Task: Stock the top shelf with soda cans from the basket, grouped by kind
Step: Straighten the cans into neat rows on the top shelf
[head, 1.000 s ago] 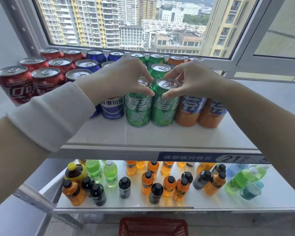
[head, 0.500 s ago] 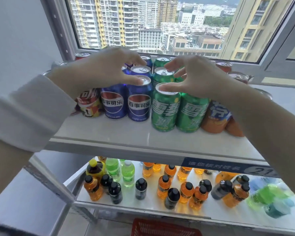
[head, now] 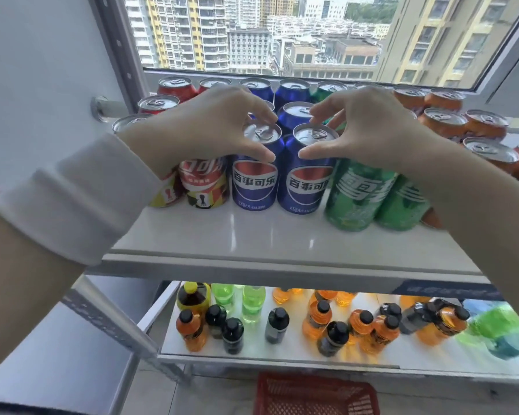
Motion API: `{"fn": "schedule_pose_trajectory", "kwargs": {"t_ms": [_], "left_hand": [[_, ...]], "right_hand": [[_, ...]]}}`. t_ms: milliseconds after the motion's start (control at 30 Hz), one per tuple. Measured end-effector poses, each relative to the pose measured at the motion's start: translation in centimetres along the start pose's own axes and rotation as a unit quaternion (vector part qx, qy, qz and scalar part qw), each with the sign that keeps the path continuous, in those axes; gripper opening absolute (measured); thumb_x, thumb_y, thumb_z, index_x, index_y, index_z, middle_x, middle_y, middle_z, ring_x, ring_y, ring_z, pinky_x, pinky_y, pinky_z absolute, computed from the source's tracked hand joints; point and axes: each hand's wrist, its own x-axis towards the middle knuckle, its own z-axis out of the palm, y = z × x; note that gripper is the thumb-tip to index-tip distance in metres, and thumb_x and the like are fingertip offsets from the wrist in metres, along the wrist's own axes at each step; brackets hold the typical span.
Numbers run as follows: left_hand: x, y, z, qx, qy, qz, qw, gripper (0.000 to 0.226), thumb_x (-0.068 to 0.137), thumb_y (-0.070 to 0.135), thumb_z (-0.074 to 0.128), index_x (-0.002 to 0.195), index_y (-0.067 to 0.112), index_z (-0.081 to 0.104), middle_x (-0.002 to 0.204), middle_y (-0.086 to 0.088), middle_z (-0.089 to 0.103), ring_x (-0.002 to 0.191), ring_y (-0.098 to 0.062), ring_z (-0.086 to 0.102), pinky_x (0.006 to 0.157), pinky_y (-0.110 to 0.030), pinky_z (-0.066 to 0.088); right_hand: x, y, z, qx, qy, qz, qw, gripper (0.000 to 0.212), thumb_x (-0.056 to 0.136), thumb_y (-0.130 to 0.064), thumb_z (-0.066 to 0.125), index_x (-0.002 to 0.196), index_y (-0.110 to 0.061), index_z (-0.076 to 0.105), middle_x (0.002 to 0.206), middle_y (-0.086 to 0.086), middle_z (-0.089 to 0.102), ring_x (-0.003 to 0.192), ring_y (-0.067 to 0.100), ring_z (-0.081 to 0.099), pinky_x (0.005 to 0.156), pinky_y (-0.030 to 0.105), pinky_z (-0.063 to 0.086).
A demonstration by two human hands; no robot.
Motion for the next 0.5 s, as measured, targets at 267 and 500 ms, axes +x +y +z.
{"fn": "schedule_pose_trajectory", "kwargs": {"t_ms": [267,500], "left_hand": [[-1.5,1.4,-0.5,-0.009,-0.010,-0.021,1.000,0.057,0.073,0.043,0.069,0.124,0.021,0.058,0.102,0.009,0.045,0.093,-0.007,0.043,0.079,-0.024,0.030],[-2.1,1.9,-0.1,0.003,0.004,-0.033,0.999,0.057,0.075,0.045,0.065,0.126,0.022,0.056,0.121,0.001,0.054,0.095,-0.008,0.042,0.082,-0.026,0.030]], "right_hand": [[-1.1,-0.8,-0.8,-0.001,-0.038,-0.014,0.999,0.060,0.066,-0.042,0.077,0.113,-0.008,0.064,0.113,0.003,0.065,0.095,0.011,0.055,0.079,0.020,0.037],[-1.8,-1.0,-0.8,-0.015,-0.044,-0.033,0.998,0.063,0.070,-0.044,0.073,0.119,-0.007,0.060,0.115,0.004,0.064,0.096,0.012,0.053,0.081,0.021,0.036]]}}
